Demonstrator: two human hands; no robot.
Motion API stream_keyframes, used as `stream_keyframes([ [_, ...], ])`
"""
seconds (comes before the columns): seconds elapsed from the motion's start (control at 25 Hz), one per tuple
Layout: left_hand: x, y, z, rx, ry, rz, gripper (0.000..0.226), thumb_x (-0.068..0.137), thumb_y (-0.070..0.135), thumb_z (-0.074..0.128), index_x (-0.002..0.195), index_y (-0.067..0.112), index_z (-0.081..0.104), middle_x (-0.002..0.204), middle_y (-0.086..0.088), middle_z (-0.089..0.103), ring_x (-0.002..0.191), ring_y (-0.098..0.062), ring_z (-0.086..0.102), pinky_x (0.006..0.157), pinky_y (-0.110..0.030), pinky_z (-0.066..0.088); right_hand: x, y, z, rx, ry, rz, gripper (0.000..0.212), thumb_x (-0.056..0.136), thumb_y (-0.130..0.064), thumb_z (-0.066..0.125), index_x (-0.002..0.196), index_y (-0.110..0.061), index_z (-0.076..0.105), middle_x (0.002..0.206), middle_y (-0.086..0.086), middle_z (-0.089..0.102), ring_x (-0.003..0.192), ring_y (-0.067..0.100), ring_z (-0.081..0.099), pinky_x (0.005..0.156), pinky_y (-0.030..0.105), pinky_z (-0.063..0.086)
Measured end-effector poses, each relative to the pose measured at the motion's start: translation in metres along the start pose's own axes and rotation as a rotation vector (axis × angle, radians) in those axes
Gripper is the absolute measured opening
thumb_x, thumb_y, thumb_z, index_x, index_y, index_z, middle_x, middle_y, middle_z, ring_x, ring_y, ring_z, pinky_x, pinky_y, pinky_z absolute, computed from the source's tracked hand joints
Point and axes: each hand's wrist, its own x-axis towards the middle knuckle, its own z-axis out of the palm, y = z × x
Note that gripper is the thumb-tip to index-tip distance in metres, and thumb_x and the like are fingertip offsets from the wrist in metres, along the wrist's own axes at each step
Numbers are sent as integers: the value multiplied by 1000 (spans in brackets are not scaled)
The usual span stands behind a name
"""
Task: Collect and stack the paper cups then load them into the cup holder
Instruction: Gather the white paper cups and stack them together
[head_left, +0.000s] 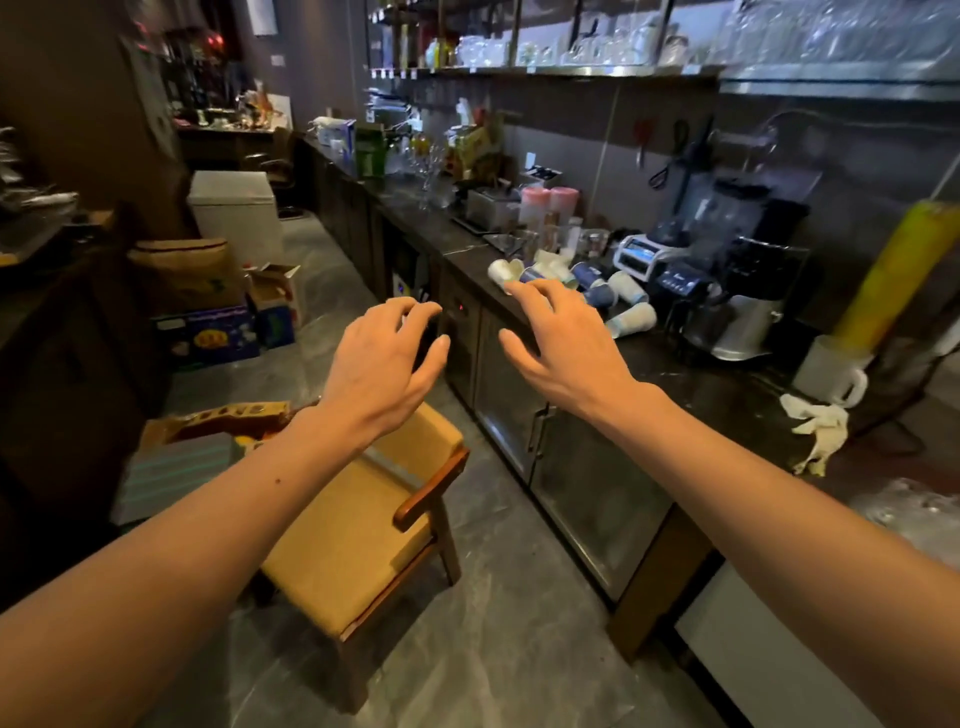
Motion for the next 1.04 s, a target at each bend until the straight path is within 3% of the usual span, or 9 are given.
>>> stream_keyframes([
  [0.32, 105, 10, 103, -88, -13, 84, 51, 96, 47, 35, 132, 16, 53, 126, -10, 59, 114, -30, 57, 95, -44, 48, 46, 105, 44, -53, -5, 113, 53, 94, -39, 51, 140, -15, 44, 135, 13, 51, 122, 31, 49, 98, 45, 44],
  [0.76, 278, -49, 256, -181, -93, 229, 53, 96, 45, 37, 134, 11, 53, 128, -14, 59, 115, -32, 57, 95, -45, 47, 170, 226, 161, -147, -112, 288, 53, 94, -43, 50, 141, -20, 41, 138, 11, 48, 121, 32, 49, 96, 47, 44],
  [1.04, 351, -74, 366, -191, -197, 222, 49, 97, 44, 41, 134, 14, 53, 130, -12, 58, 118, -30, 55, 98, -45, 46, 219, 314, 245, -192, -205, 278, 51, 94, -42, 49, 139, -18, 44, 138, 14, 48, 123, 34, 48, 96, 47, 44],
])
